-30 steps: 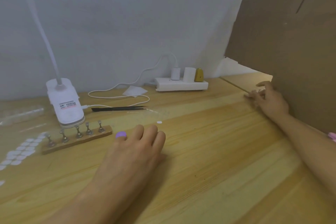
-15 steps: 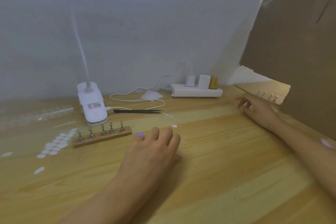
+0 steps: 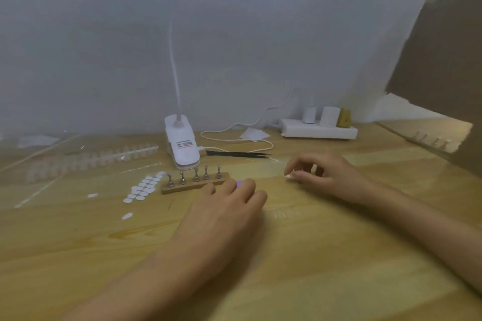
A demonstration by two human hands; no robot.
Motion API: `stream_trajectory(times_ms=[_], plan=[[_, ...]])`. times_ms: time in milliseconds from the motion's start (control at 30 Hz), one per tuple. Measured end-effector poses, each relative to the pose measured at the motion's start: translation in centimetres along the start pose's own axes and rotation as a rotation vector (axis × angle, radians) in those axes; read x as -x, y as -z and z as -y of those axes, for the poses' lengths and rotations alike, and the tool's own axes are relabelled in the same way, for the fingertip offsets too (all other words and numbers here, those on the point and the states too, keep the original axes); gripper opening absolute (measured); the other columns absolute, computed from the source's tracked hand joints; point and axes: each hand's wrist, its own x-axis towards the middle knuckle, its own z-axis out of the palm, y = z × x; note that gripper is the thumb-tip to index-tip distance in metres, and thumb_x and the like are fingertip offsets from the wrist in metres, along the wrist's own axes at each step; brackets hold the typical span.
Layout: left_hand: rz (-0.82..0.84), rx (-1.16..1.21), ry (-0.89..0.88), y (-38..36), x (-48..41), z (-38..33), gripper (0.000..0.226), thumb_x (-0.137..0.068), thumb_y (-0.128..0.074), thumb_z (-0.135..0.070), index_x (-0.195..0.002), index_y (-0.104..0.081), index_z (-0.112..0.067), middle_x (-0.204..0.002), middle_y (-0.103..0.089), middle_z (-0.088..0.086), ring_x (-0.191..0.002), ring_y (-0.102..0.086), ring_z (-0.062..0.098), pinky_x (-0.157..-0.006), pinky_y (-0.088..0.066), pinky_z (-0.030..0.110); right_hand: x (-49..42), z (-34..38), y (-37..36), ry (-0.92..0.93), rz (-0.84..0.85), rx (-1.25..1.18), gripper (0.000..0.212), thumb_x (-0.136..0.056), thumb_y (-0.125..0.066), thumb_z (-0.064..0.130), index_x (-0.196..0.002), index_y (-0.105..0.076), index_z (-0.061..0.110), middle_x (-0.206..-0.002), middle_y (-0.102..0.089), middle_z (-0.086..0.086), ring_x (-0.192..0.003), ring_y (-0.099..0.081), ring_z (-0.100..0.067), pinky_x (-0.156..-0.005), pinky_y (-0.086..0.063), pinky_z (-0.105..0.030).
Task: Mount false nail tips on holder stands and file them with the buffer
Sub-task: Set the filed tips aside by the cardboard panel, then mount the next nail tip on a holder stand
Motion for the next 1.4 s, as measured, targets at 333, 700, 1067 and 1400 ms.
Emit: stream_trajectory(times_ms=[333,700,1067,1400], plan=[[-0.178,0.011,-0.206,-2.0,-4.6,-3.0,0.012,-0.083,-0.058,-0.032,-0.075,-0.061,-0.023,-0.076,-0.059,-0.004,-0.06,-0.057,0.02,-0.047,-0.045,0.033,5.1,-17.3,10.1,-0.734,-0.288,0.466,0.008,-0.098,-0.057,0.014,-0.101,-0.061,0.009,-0.109,-0.06,-0.015,-0.094,-0.058,-0.03,-0.083,-0.05,-0.042],[-0.286,0.13,-0.156,-3.6,-6.4,-3.5,0.023,-0.081,-0.045,-0.034,-0.072,-0.062,-0.021,-0.076,-0.059,-0.005,-0.059,-0.055,0.02,-0.045,-0.043,0.026,5.1,-22.9,11.3,-0.971,-0.288,0.63,0.043,-0.098,-0.053,0.022,-0.139,-0.042,0.012,-0.135,-0.048,-0.025,-0.125,-0.045,-0.046,-0.097,-0.042,-0.052],[-0.017,-0.017,-0.185,-1.2,-4.9,-3.1,0.028,-0.074,-0.071,-0.053,-0.092,-0.071,-0.031,-0.087,-0.064,-0.013,-0.069,-0.061,0.012,-0.053,-0.048,0.027,2.2,-10.2,7.4,-0.503,-0.102,0.405,0.017,-0.098,-0.058,0.018,-0.11,-0.066,0.027,-0.119,-0.065,0.001,-0.108,-0.057,-0.019,-0.087,-0.049,-0.034],[-0.221,0.276,0.386,1.9,3.4,8.6,0.061,-0.075,-0.079,-0.037,-0.126,-0.048,-0.028,-0.115,-0.056,-0.013,-0.106,-0.042,0.017,-0.077,-0.032,0.033,1.8,4.7,0.3,-0.021,0.312,0.183,0.035,-0.09,-0.069,0.042,-0.119,-0.05,0.048,-0.11,-0.047,0.025,-0.09,-0.054,-0.003,-0.076,-0.043,-0.012]])
